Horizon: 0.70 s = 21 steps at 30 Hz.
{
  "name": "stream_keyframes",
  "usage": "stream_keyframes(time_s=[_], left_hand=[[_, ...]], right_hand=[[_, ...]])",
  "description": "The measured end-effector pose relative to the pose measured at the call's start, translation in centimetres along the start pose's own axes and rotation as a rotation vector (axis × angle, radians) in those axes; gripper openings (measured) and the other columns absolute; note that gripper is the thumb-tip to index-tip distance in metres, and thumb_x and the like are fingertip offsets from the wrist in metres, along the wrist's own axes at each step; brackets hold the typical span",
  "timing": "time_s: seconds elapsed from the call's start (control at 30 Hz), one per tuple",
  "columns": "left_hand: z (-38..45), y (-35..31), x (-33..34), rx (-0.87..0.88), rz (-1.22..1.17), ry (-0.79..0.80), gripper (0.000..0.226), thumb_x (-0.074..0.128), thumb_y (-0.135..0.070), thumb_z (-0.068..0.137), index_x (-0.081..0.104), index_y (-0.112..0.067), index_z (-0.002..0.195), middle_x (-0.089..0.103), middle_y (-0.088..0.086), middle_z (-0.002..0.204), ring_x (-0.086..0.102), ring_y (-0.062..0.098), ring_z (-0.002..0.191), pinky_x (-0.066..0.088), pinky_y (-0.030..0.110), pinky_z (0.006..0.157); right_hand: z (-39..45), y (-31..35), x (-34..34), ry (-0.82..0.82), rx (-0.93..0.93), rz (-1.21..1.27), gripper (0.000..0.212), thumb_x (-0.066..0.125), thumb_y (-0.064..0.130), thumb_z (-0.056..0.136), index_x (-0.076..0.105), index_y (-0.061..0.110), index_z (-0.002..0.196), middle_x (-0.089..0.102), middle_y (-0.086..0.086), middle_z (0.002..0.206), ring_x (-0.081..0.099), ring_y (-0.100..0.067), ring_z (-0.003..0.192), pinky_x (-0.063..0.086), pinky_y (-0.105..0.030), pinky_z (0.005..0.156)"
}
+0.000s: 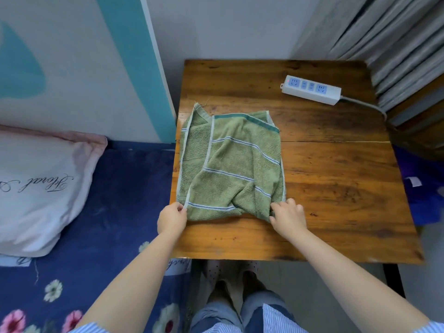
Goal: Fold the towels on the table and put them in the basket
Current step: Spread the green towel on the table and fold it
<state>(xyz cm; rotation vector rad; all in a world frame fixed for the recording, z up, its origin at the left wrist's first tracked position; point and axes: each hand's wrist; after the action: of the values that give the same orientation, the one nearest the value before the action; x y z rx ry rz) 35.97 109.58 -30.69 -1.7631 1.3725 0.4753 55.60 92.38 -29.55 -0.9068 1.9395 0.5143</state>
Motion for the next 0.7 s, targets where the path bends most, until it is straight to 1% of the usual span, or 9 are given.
stream_keyframes(time_s=[0.1,0.2,0.27,0.33,0.4,0.47,0.53,0.6,0.7], left_hand=[[-0.4,0.0,-0.4,0.041,0.040,-0.011,0.022,0.044,-0.021,0.097,0.061,-0.007,0.097,0.055,0.008,0.097,0.048,0.022,0.079,0.036,0.029,0.064],[-0.5,0.0,-0.9,0.061,0.055,-0.027,0.024,0.043,-0.020,0.097,0.061,-0.004,0.099,0.054,0.013,0.107,0.047,0.023,0.081,0.036,0.031,0.067],[-0.6,-0.1,-1.2,0.074,0.068,-0.034,0.024,0.043,-0.019,0.097,0.060,-0.003,0.100,0.053,0.013,0.108,0.045,0.022,0.082,0.036,0.031,0.069],[-0.7,-0.3,-1.5,0.080,0.073,-0.040,0.023,0.042,-0.019,0.097,0.059,-0.003,0.098,0.051,0.009,0.103,0.044,0.021,0.083,0.035,0.030,0.069],[-0.9,-0.5,-1.7,0.075,0.079,-0.041,0.018,0.042,-0.019,0.097,0.055,-0.007,0.090,0.047,0.006,0.098,0.044,0.021,0.083,0.035,0.031,0.069],[-1.0,-0.5,-1.7,0.070,0.087,-0.044,0.017,0.042,-0.019,0.097,0.050,-0.010,0.086,0.047,0.005,0.096,0.044,0.021,0.081,0.035,0.031,0.067],[-1.1,-0.5,-1.6,0.066,0.091,-0.049,0.017,0.042,-0.019,0.097,0.049,-0.011,0.085,0.048,0.005,0.096,0.044,0.021,0.080,0.035,0.030,0.065],[-1.0,-0.5,-1.5,0.060,0.092,-0.063,0.017,0.042,-0.019,0.097,0.050,-0.012,0.084,0.050,0.006,0.096,0.045,0.021,0.080,0.036,0.030,0.064],[-1.0,-0.5,-1.2,0.043,0.105,-0.088,0.017,0.042,-0.019,0.097,0.050,-0.011,0.084,0.049,0.006,0.095,0.045,0.022,0.079,0.035,0.030,0.063]], right_hand=[[0.4,0.2,0.2,0.047,-0.009,-0.067,0.026,0.040,0.021,0.094,0.053,0.015,0.115,0.058,-0.003,0.119,0.043,-0.024,0.115,0.034,-0.033,0.093],[0.5,0.6,0.3,0.125,0.025,-0.064,0.023,0.040,0.013,0.092,0.055,0.015,0.109,0.063,-0.003,0.112,0.050,-0.023,0.111,0.033,-0.034,0.092],[0.5,0.6,0.0,0.134,0.008,-0.086,0.018,0.040,0.010,0.092,0.054,0.020,0.097,0.065,-0.003,0.108,0.053,-0.023,0.107,0.032,-0.034,0.093],[0.4,0.5,-0.2,0.141,-0.007,-0.115,0.018,0.039,0.006,0.090,0.048,0.021,0.086,0.065,-0.002,0.106,0.054,-0.023,0.106,0.031,-0.033,0.094],[0.4,0.3,-0.1,0.135,-0.021,-0.142,0.023,0.040,0.003,0.088,0.052,0.023,0.088,0.065,-0.001,0.106,0.053,-0.022,0.106,0.031,-0.032,0.093],[0.3,-0.1,0.3,0.115,-0.031,-0.143,0.027,0.041,0.003,0.087,0.060,0.019,0.098,0.063,-0.002,0.107,0.051,-0.022,0.107,0.031,-0.032,0.092],[0.2,-0.7,0.8,0.061,-0.049,-0.075,0.027,0.042,0.005,0.088,0.062,0.014,0.104,0.060,-0.003,0.109,0.048,-0.023,0.109,0.031,-0.032,0.090],[0.1,-1.4,1.3,-0.029,-0.073,0.061,0.025,0.043,0.009,0.089,0.064,0.011,0.103,0.058,-0.004,0.109,0.046,-0.023,0.107,0.029,-0.031,0.082],[0.0,-2.7,1.2,-0.182,0.033,0.534,0.016,0.053,0.007,0.086,0.067,-0.001,0.086,0.058,-0.009,0.097,0.042,-0.019,0.093,0.022,-0.023,0.074]])
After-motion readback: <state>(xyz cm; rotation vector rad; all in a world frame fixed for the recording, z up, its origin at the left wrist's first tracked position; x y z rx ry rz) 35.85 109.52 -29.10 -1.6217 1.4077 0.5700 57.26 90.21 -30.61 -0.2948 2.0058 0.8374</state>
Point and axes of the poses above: each hand's wrist, its own z-axis towards the middle knuckle, its own x-axis out of the palm, y = z × x
